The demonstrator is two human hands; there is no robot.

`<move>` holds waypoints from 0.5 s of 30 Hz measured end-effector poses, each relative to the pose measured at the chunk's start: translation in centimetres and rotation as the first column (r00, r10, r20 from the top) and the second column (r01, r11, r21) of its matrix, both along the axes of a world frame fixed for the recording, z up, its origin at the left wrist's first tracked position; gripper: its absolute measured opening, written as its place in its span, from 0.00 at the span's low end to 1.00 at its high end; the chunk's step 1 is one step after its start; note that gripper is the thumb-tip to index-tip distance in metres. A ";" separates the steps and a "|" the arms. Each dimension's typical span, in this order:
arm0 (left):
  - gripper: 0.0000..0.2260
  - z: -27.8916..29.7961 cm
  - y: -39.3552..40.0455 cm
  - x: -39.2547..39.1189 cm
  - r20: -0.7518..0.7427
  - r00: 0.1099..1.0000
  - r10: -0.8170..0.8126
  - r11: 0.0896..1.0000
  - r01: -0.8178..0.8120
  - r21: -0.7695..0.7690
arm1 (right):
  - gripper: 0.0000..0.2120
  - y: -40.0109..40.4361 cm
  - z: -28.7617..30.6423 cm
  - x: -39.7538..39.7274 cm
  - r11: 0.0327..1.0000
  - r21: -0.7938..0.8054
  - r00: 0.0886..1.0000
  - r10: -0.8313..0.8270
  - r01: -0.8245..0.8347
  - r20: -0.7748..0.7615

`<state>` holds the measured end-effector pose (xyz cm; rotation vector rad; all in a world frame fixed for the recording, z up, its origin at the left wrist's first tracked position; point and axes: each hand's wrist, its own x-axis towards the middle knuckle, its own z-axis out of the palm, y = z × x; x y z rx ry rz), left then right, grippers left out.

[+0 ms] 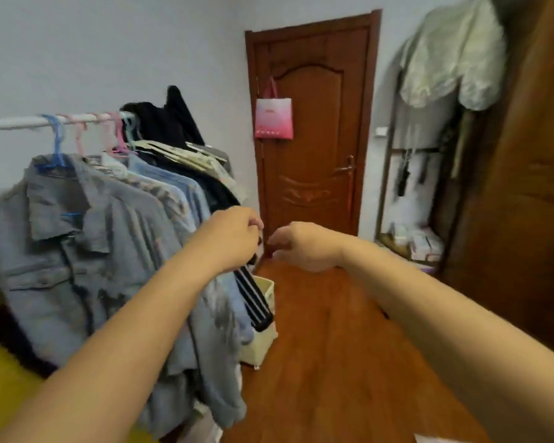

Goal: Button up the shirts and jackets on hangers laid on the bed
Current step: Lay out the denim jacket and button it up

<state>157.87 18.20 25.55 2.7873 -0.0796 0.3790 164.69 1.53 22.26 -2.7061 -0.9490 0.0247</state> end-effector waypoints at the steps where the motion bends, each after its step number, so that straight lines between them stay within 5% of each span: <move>1: 0.12 -1.9 -3.8 0.4 -0.029 0.997 -0.072 0.997 0.071 -0.037 | 0.20 -4.0 -1.8 -1.3 0.997 0.012 0.996 -0.070 0.071 -0.045; 4: 0.10 -6.8 -15.3 0.2 -0.088 0.963 -0.256 0.964 0.247 -0.095 | 0.20 -16.3 -7.0 -6.0 0.925 0.084 0.923 -0.358 0.371 -0.144; 6: 0.10 -9.5 -23.5 -1.3 -0.088 0.931 -0.353 0.933 0.344 -0.103 | 0.18 -25.0 -10.2 -10.2 0.791 0.134 0.800 -0.576 0.597 -0.169; 10: 0.11 -13.5 -38.2 -6.0 -0.150 0.784 -0.602 0.792 0.610 0.005 | 0.14 -38.7 -14.9 -21.9 0.372 0.199 0.414 -0.876 0.907 -0.250; 15: 0.11 -16.8 -52.9 -13.1 -0.269 0.445 -0.854 0.474 0.879 -0.052 | 0.12 -49.4 -17.2 -36.7 -0.095 0.222 -0.014 -0.940 0.971 -0.341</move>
